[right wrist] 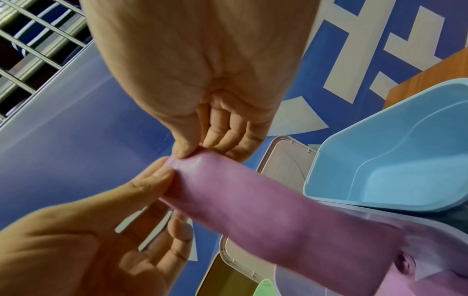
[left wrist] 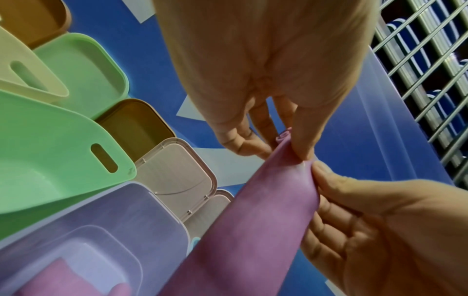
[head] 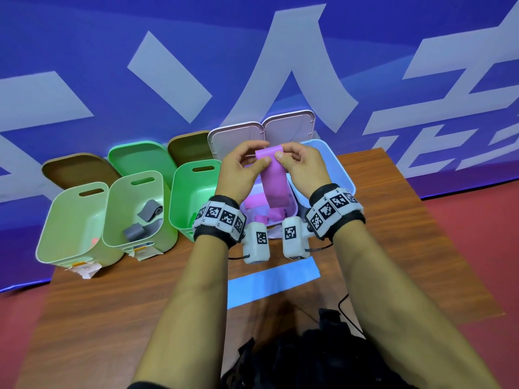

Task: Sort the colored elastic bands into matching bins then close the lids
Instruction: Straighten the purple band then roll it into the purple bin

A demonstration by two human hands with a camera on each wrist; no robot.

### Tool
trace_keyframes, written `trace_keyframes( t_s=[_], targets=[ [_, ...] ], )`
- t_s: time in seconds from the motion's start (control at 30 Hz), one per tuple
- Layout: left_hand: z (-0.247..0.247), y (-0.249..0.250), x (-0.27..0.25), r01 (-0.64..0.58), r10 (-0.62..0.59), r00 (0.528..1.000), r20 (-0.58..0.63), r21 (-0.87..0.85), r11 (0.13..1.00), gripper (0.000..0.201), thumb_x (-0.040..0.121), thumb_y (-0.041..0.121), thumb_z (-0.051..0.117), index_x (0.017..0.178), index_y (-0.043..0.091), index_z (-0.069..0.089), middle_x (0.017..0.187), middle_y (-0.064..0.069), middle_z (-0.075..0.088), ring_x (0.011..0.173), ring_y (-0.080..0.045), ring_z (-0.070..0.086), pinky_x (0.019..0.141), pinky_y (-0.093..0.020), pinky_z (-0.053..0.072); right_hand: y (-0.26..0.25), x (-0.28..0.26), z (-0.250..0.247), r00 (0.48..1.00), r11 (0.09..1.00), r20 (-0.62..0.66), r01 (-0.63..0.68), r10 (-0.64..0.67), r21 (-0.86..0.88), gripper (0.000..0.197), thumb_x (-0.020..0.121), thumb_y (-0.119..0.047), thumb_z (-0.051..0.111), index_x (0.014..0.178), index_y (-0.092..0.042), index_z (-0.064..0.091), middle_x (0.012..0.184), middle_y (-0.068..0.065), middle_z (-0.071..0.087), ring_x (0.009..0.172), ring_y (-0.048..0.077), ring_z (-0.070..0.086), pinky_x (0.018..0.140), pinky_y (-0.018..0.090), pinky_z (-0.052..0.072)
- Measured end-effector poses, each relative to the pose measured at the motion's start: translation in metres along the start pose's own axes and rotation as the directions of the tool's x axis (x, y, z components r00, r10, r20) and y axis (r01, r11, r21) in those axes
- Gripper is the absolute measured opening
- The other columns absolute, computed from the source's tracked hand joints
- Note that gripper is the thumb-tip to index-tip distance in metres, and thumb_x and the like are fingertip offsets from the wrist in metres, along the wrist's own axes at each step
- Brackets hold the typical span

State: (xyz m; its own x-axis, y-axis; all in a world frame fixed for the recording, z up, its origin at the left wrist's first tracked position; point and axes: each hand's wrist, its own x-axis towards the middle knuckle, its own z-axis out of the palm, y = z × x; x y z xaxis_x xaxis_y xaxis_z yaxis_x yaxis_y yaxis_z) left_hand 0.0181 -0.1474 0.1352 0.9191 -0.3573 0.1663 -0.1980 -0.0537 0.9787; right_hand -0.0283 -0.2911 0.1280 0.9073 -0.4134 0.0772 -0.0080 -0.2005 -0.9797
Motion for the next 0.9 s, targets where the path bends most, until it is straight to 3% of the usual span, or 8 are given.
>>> trace_keyframes(
  t_s=[0.13, 0.3, 0.43, 0.57, 0.67, 0.73, 0.8, 0.9],
  targets=[
    [0.0, -0.001, 0.0, 0.018, -0.018, 1.0, -0.025, 0.003, 1.0, 0.018, 0.088, 0.005, 0.068, 0.104, 0.014, 0.07, 0.098, -0.002, 0.071, 0.092, -0.014, 0.065, 0.091, -0.031, 0.054, -0.002, 0.0, 0.001, 1.0, 1.0, -0.007, 0.012, -0.012, -0.007, 0.026, 0.088, -0.028, 0.065, 0.107, -0.011, 0.072, 0.093, 0.004, 0.074, 0.092, 0.021, 0.071, 0.092, 0.046, 0.056],
    [-0.001, -0.002, 0.003, 0.027, -0.027, 0.999, -0.038, -0.007, 1.0, 0.012, 0.091, 0.007, 0.066, 0.102, 0.011, 0.07, 0.09, 0.003, 0.07, 0.079, -0.002, 0.063, 0.077, -0.019, 0.049, -0.004, 0.0, 0.002, 0.999, 1.0, 0.029, 0.017, -0.017, -0.003, 0.024, 0.092, -0.014, 0.066, 0.117, -0.012, 0.068, 0.07, -0.011, 0.06, 0.073, 0.009, 0.06, 0.085, 0.033, 0.054],
    [-0.001, -0.002, 0.003, 0.046, -0.046, 0.996, -0.073, 0.002, 0.999, 0.011, 0.096, 0.013, 0.062, 0.099, 0.007, 0.071, 0.082, 0.005, 0.068, 0.068, 0.006, 0.059, 0.067, -0.012, 0.046, -0.008, 0.0, 0.004, 0.999, 1.0, 0.044, 0.012, -0.012, 0.011, 0.014, 0.089, -0.023, 0.066, 0.102, -0.022, 0.07, 0.088, 0.003, 0.073, 0.092, 0.025, 0.07, 0.094, 0.047, 0.055],
    [-0.002, 0.0, 0.002, 0.068, -0.071, 0.996, -0.058, -0.054, 0.996, 0.01, 0.091, 0.014, 0.069, 0.101, 0.012, 0.071, 0.087, 0.002, 0.071, 0.079, -0.004, 0.063, 0.078, -0.023, 0.055, -0.01, 0.001, 0.004, 0.999, 1.0, 0.033, 0.015, -0.016, 0.016, 0.004, 0.087, -0.03, 0.066, 0.087, -0.028, 0.07, 0.091, 0.005, 0.075, 0.094, 0.027, 0.071, 0.093, 0.05, 0.055],
    [-0.004, 0.001, 0.001, 0.041, -0.043, 0.999, -0.033, -0.049, 0.998, 0.023, 0.085, 0.004, 0.073, 0.106, 0.013, 0.069, 0.097, -0.005, 0.071, 0.09, -0.014, 0.065, 0.088, -0.031, 0.056, -0.009, 0.002, 0.005, 1.0, 1.0, 0.013, 0.008, -0.008, 0.001, 0.015, 0.08, -0.042, 0.065, 0.081, -0.029, 0.071, 0.086, 0.002, 0.074, 0.09, 0.028, 0.071, 0.088, 0.05, 0.057],
    [-0.005, 0.0, 0.001, 0.038, -0.039, 0.999, -0.025, -0.039, 0.999, 0.02, 0.085, 0.003, 0.072, 0.103, 0.011, 0.07, 0.096, -0.006, 0.071, 0.09, -0.016, 0.066, 0.089, -0.033, 0.056, -0.008, 0.003, 0.006, 1.0, 1.0, 0.008, 0.004, -0.004, 0.011, 0.022, 0.078, -0.048, 0.065, 0.082, -0.028, 0.072, 0.087, 0.003, 0.075, 0.09, 0.028, 0.071, 0.088, 0.05, 0.057],
    [-0.005, -0.001, 0.001, 0.045, -0.046, 0.998, -0.036, -0.037, 0.998, 0.014, 0.087, 0.007, 0.072, 0.1, 0.011, 0.071, 0.091, -0.006, 0.072, 0.084, -0.013, 0.065, 0.084, -0.032, 0.056, -0.009, 0.002, 0.007, 1.0, 0.999, 0.011, 0.008, -0.008, 0.032, 0.017, 0.083, -0.041, 0.067, 0.085, -0.026, 0.073, 0.089, 0.003, 0.075, 0.093, 0.026, 0.071, 0.09, 0.048, 0.056],
    [-0.004, -0.001, 0.001, 0.065, -0.068, 0.995, -0.077, -0.043, 0.997, 0.008, 0.092, 0.011, 0.068, 0.096, 0.006, 0.072, 0.078, -0.001, 0.068, 0.067, -0.002, 0.06, 0.068, -0.02, 0.051, -0.01, 0.0, 0.006, 1.0, 0.998, 0.015, 0.004, -0.005, 0.066, 0.01, 0.091, -0.019, 0.069, 0.101, -0.017, 0.07, 0.098, 0.007, 0.072, 0.097, 0.022, 0.068, 0.096, 0.043, 0.054]
  ],
)
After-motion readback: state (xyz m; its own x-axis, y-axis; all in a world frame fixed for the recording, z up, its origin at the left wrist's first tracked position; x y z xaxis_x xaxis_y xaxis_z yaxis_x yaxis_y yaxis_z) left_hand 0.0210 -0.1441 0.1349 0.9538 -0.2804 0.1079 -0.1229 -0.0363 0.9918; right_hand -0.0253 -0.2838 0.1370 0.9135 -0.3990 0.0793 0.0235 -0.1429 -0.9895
